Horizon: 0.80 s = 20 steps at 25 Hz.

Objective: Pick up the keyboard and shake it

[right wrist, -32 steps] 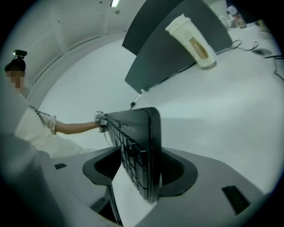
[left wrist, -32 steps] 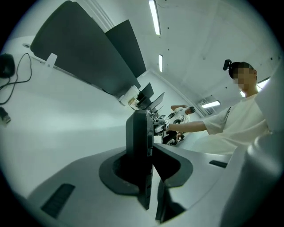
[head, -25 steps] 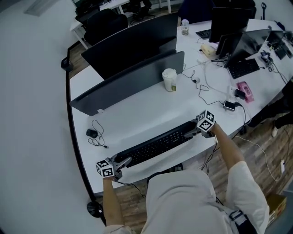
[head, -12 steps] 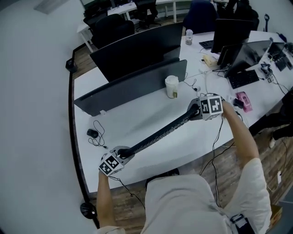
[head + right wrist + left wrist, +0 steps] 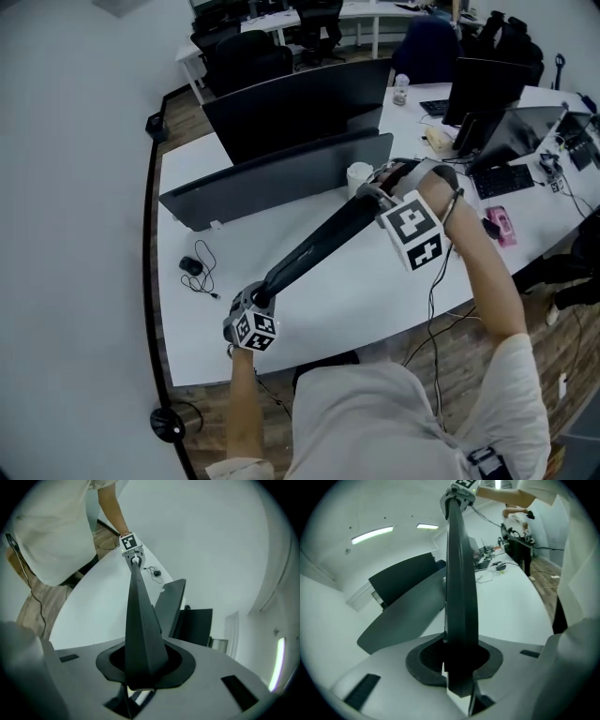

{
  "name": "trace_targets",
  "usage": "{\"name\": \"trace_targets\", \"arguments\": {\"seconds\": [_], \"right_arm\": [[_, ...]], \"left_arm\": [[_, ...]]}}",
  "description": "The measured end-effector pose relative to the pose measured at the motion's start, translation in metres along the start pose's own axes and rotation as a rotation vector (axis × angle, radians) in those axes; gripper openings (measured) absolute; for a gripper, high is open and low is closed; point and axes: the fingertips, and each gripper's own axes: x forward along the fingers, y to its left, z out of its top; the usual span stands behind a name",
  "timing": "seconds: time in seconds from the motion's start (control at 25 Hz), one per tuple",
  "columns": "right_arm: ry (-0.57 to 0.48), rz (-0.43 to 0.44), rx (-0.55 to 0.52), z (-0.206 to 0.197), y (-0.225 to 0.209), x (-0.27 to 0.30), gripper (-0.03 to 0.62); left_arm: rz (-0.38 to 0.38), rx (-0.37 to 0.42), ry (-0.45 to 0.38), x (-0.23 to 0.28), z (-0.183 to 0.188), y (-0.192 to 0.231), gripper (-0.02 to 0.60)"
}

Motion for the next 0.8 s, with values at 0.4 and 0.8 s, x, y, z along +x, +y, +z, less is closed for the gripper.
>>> {"name": "trace_targets", "arguments": {"seconds": [0.4, 0.8], "right_arm": [[0.119, -0.545, -0.107, 0.022, -0.047, -0.079, 0.126], [0.116, -0.94, 0.392, 0.005, 0.027, -0.059, 0.106]], "left_arm": [[0.454, 0.072, 0.0, -0.057, 0.04, 0.12, 0.094], [0.591, 0.746, 0.094, -0.152, 0.163, 0.241, 0.103]]}}
